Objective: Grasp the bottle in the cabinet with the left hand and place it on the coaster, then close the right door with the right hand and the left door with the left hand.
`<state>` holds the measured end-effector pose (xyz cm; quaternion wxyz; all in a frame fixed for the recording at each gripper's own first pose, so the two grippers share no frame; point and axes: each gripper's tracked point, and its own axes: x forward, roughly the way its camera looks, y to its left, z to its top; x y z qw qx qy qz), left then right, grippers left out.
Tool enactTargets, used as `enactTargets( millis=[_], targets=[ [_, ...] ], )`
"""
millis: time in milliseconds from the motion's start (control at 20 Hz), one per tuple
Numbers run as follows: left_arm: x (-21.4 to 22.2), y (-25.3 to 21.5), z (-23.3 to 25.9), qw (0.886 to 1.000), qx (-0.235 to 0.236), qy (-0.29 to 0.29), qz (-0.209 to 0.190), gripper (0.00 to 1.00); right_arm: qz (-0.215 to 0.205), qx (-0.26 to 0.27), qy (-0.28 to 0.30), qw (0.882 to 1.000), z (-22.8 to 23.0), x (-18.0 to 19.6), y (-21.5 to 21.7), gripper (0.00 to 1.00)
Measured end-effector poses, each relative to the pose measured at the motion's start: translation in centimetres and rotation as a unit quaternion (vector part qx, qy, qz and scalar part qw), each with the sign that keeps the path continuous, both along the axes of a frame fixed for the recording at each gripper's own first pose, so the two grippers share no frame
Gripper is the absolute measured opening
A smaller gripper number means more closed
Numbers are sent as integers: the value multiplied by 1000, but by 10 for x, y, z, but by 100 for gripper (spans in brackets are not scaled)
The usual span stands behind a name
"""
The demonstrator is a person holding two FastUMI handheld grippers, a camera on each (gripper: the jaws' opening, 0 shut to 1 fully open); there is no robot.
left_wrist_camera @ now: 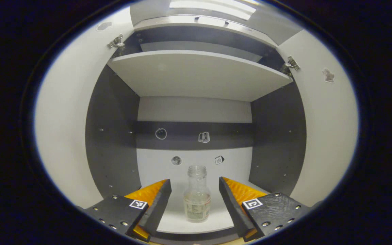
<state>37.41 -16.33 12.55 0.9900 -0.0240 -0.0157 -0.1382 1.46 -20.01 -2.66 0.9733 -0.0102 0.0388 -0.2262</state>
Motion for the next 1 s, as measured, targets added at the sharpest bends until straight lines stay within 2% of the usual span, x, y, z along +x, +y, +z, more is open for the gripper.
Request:
enactTargets(
  millis=[350, 550, 650, 750, 850, 1000],
  targets=[
    [59, -10, -23, 999, -1, 31, -10, 86, -33, 4, 18, 999, -12, -4, 0, 97],
    [73, -11, -30, 999, 9, 41, -9, 86, -53, 20, 27, 998, -17, -9, -1, 97],
    [72, -13, -33, 999, 14, 49, -17, 80, -61, 19, 27, 998, -17, -11, -2, 97],
    [77, -11, -31, 999, 8, 45, -4, 64, -60, 9, 27, 998, -15, -11, -2, 98],
    [70, -6, -34, 999, -2, 50, -8, 48, -49, -1, 31, 998, -13, -13, 4, 97],
    [54, 2, -24, 999, -13, 42, -11, 46, -25, -13, 35, 999, -13, -22, 17, 97]
  ],
)
